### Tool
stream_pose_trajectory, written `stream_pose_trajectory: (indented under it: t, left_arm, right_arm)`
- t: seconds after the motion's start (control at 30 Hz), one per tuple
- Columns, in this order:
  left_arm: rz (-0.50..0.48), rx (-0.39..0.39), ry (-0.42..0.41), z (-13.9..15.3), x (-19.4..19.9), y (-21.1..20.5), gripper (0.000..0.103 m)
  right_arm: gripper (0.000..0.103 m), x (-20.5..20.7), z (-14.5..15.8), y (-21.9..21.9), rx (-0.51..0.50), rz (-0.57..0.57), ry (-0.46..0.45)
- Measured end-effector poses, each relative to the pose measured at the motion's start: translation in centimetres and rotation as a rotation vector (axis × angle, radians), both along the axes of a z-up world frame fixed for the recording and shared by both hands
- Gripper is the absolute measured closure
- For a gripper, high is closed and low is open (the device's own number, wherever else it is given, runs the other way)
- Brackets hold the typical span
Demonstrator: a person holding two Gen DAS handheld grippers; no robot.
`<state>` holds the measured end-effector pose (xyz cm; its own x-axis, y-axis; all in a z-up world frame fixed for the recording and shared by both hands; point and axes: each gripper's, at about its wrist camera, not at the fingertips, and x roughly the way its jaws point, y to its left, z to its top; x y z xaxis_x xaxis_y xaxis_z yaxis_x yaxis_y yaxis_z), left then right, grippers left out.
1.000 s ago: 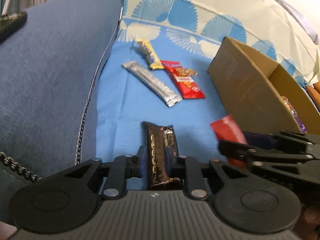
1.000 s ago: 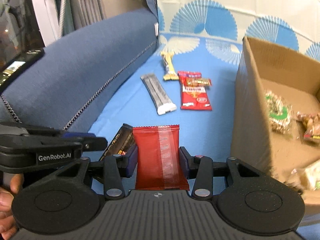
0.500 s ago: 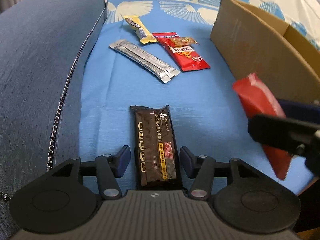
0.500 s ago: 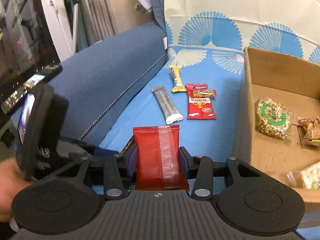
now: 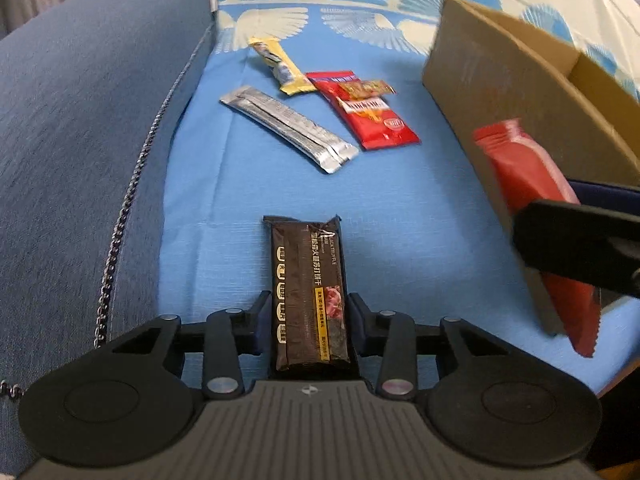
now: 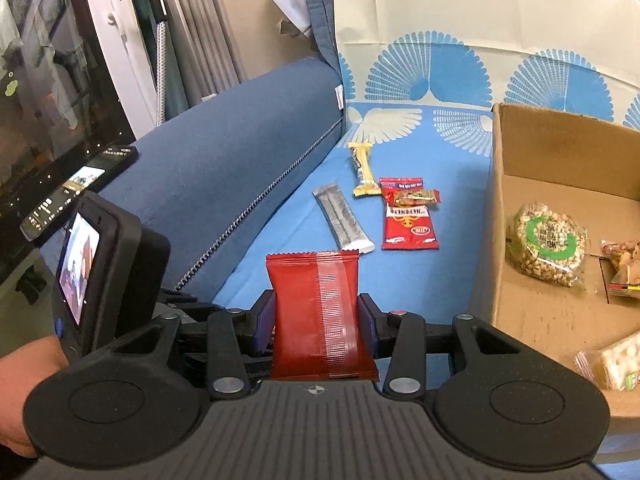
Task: Organize snacks
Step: 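Lift the chocolate bar with left tool while right tool carries the red bar to the box, then open right tool to drop the red bar into the box while left tool drops the chocolate bar, then grasp the silver stick pack with left tool while right tool returns to the snacks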
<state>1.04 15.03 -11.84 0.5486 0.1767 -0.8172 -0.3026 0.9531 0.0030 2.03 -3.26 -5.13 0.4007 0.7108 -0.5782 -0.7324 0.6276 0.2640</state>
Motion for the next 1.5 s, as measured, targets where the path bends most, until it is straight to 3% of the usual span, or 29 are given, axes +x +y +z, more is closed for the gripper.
stream_pose_trajectory:
  t: [0.2, 0.4, 0.67, 0.97, 1.1, 1.17, 1.23, 1.5]
  left_arm:
    - [0.098, -0.117, -0.083, 2.2, -1.9, 1.2, 0.060]
    - [0.120, -0.184, -0.166, 5.8, -2.1, 0.8, 0.060]
    - [0.033, -0.207, -0.281, 12.0, 1.9, -3.7, 0.060]
    - [-0.126, -0.228, -0.368, 16.3, 8.2, -11.4, 0.060]
    - [-0.177, -0.266, -0.376, 17.3, 10.7, -13.8, 0.059]
    - [-0.193, -0.268, -0.390, 17.8, 11.2, -14.8, 0.039]
    - [-0.196, -0.258, -0.413, 18.0, 11.0, -15.3, 0.034]
    - [-0.146, -0.206, -0.461, 16.4, 6.5, -12.4, 0.035]
  right_arm:
    - [0.058, 0.3, 1.7, -0.8, 0.067, -0.017, -0.016]
    - [0.058, 1.7, 3.3, -2.5, 0.144, -0.098, -0.015]
    - [0.058, 4.6, 4.5, -7.2, 0.246, -0.353, 0.019]
    - [0.058, 7.9, 3.7, -13.7, 0.243, -0.708, 0.032]
    - [0.056, 8.3, 3.4, -15.9, 0.255, -0.805, 0.032]
    - [0.054, 8.5, 3.2, -16.4, 0.243, -0.842, 0.038]
    - [0.039, 9.0, 2.8, -16.8, 0.230, -0.874, 0.063]
    - [0.034, 8.8, 2.8, -16.3, 0.199, -0.883, 0.041]
